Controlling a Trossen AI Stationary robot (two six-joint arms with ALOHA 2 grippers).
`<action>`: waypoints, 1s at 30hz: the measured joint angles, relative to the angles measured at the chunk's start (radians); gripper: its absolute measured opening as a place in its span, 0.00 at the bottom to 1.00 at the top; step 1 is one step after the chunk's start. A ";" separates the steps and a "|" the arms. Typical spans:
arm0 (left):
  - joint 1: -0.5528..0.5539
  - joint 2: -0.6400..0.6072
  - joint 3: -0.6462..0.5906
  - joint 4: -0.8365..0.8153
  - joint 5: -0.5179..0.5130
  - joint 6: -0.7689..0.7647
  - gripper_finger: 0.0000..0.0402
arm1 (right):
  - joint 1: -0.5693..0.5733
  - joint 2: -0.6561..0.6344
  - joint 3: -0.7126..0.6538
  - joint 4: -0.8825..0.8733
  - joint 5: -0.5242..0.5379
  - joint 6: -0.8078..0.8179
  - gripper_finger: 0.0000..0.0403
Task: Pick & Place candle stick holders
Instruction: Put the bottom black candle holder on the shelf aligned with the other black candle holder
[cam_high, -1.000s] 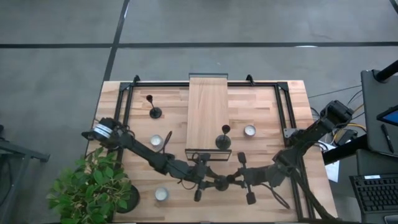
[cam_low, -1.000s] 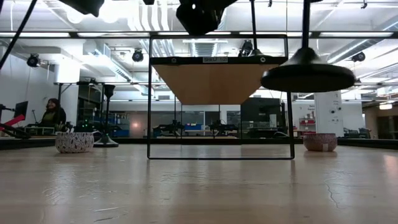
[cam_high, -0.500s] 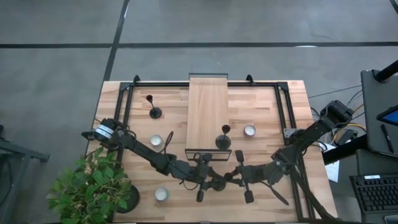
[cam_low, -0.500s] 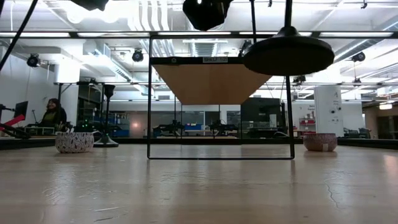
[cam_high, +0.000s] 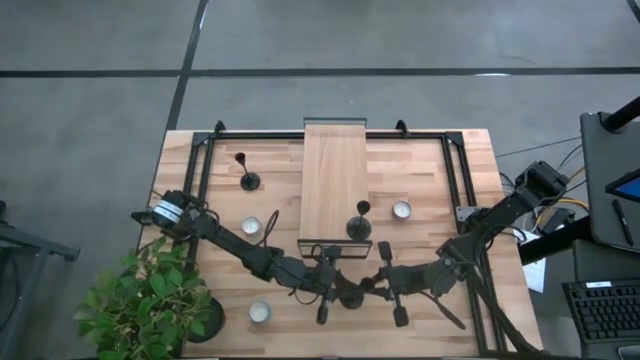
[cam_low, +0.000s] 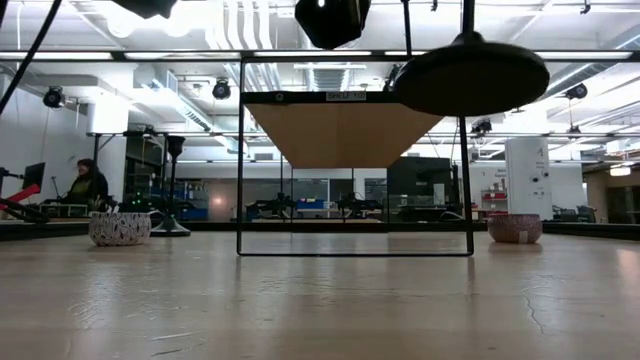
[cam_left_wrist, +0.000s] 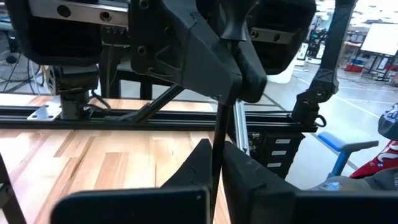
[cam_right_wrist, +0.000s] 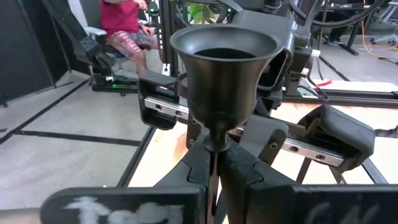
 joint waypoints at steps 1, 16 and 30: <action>-0.001 0.000 0.000 0.002 0.001 0.001 0.02 | -0.002 0.000 0.000 0.001 0.000 0.000 0.03; 0.000 -0.001 -0.001 0.014 -0.051 -0.022 0.01 | -0.001 -0.002 0.000 -0.018 -0.010 0.034 0.27; -0.004 -0.102 -0.004 -0.099 -0.173 0.012 0.01 | 0.070 -0.032 -0.007 -0.115 0.019 0.046 0.50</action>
